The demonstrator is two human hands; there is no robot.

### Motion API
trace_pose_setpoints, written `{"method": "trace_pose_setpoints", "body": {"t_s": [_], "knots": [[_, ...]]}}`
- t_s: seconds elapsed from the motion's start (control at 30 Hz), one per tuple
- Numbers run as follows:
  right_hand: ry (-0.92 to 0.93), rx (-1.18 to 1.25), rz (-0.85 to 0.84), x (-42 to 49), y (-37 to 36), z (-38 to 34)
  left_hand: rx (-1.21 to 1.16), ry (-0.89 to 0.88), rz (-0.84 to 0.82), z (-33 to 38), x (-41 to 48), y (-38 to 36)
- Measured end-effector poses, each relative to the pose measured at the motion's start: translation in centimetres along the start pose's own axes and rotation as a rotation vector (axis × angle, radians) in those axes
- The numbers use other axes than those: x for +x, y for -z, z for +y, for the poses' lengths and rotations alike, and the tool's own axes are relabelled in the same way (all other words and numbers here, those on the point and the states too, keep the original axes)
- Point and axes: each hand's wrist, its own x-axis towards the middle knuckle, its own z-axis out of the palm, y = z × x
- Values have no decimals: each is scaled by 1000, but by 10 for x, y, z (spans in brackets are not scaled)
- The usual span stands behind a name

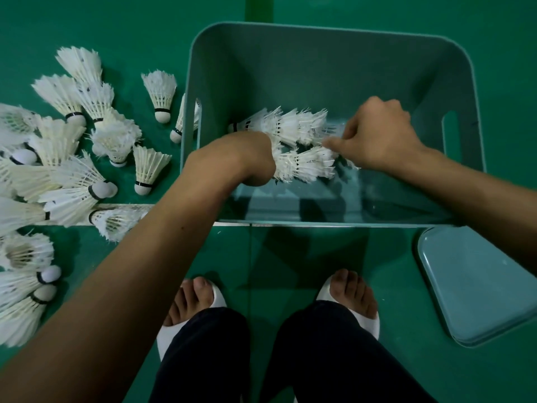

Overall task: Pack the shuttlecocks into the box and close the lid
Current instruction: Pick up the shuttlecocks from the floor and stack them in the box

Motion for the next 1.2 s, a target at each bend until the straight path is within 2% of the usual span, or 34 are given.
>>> {"method": "trace_pose_setpoints", "body": {"t_s": [0.07, 0.17, 0.27, 0.4, 0.53, 0.63, 0.77, 0.83, 0.9, 0.97, 1.0, 1.07, 1.13, 1.2], "knots": [[35, -67, -4, -1, 10, 7, 17, -5, 7, -1, 0, 1], [32, -139, -218, -2, 11, 8, 26, -7, 0, -1, 1, 4], [102, -176, -339, -1, 6, 5, 31, -24, 11, -4, 4, 7], [179, -144, -368, 5, 4, 8, 38, -35, 23, -1, -5, 6], [237, -109, -375, -12, 19, 17, -96, -49, 111, 7, -31, 7], [241, -60, -314, -32, 36, 24, -240, -156, 298, 2, -59, 10], [265, 49, -108, -55, 55, 20, -511, -334, 676, -13, -96, 1], [265, 143, -19, -66, 60, 9, -639, -352, 872, -23, -115, -9], [250, 348, 75, -82, 60, -12, -758, -287, 1046, -39, -125, -25], [274, 667, 130, -106, 56, -45, -881, -151, 1148, -61, -126, -45], [318, 795, 119, -119, 51, -65, -920, -67, 1165, -74, -125, -57], [429, 941, -23, -145, 33, -104, -919, 91, 1136, -101, -122, -81], [506, 890, -248, -162, 5, -137, -822, 216, 1070, -129, -118, -108], [573, 677, -386, -164, -33, -159, -710, 301, 1020, -154, -115, -132]]}}
